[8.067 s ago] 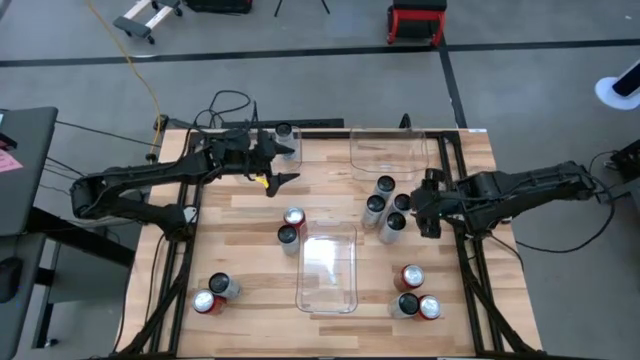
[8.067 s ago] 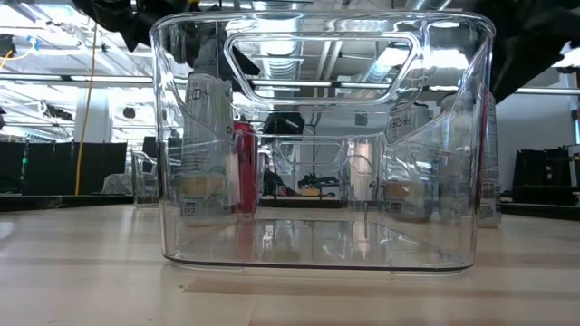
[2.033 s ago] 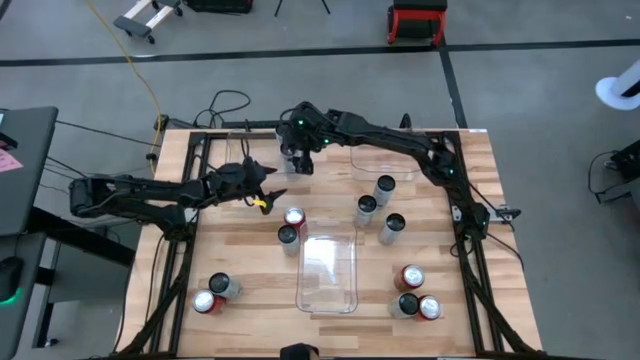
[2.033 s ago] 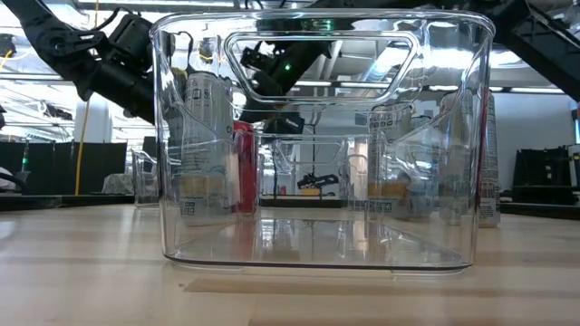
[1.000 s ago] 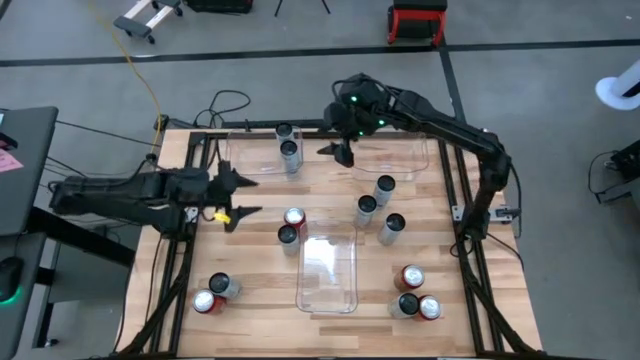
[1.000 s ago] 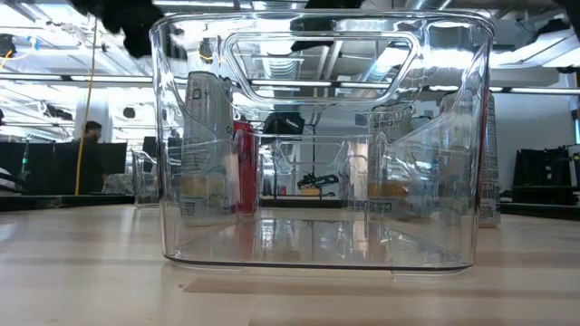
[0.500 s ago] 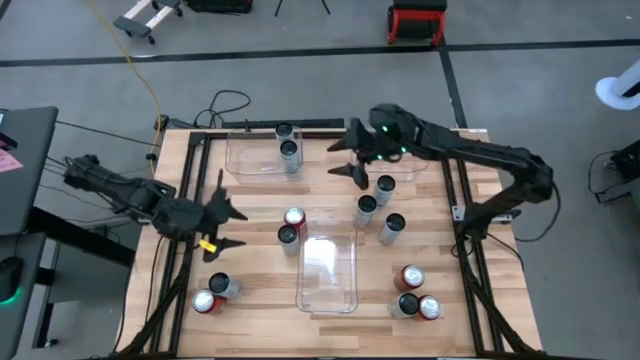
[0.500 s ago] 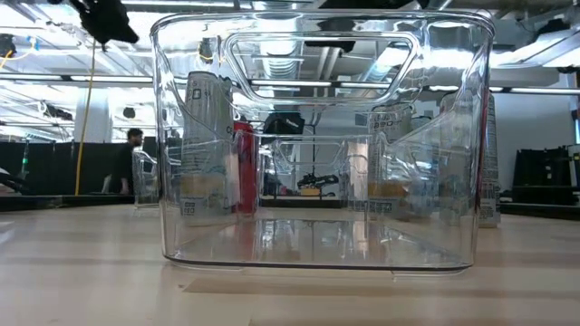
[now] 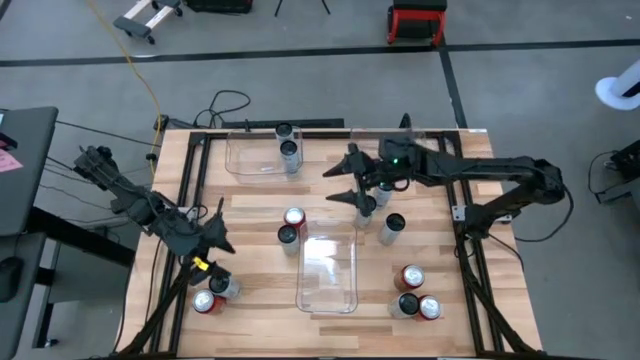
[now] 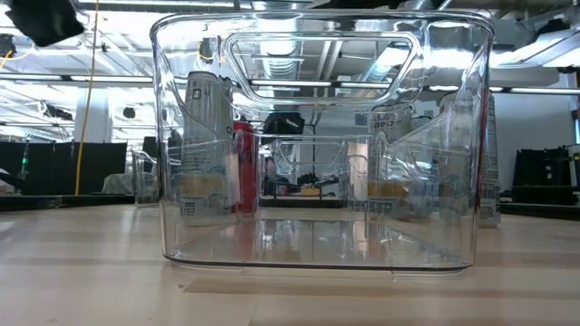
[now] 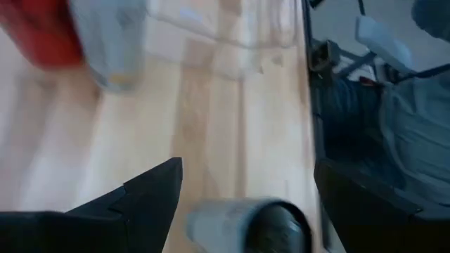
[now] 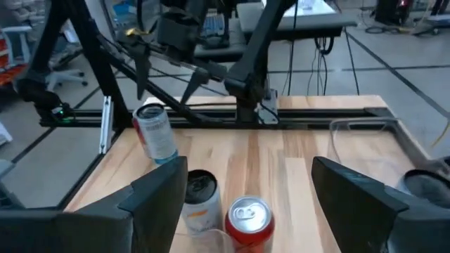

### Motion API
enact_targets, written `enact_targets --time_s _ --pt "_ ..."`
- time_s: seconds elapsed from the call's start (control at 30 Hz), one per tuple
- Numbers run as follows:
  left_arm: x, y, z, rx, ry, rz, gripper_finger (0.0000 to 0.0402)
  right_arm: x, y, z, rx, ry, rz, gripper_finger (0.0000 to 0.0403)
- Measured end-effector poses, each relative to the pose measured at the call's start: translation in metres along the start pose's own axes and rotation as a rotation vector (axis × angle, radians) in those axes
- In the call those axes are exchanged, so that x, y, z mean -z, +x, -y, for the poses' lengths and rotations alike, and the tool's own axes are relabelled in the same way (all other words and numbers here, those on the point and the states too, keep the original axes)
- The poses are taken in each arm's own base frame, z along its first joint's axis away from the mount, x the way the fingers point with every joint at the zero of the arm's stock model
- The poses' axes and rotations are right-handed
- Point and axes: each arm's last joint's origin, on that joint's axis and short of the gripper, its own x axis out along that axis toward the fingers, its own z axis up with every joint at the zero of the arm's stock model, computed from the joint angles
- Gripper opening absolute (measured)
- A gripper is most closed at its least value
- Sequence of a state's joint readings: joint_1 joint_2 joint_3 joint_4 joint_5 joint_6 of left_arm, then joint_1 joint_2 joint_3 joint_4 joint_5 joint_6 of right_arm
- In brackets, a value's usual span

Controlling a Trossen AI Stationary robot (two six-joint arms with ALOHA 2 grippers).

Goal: Sort soda cans
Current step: Put the white-blue soda can into the top left transparent bin

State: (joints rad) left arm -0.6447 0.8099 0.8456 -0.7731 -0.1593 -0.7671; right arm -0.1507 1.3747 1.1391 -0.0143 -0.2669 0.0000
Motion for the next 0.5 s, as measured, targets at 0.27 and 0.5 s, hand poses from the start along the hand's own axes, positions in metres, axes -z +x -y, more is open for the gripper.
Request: enact_targets --time_s 0.27,0.5 --pt "-0.015 0.001 0.037 -0.019 -0.063 -0.139 0.0315 0.013 0.02 -0.009 0.046 0.002 -0.052 0.0321" --pt "-0.016 0.015 0.06 -0.289 -0.025 -0.282 0.0315 0.016 0.026 -0.018 0.106 -0.01 -0.065 0.0321"
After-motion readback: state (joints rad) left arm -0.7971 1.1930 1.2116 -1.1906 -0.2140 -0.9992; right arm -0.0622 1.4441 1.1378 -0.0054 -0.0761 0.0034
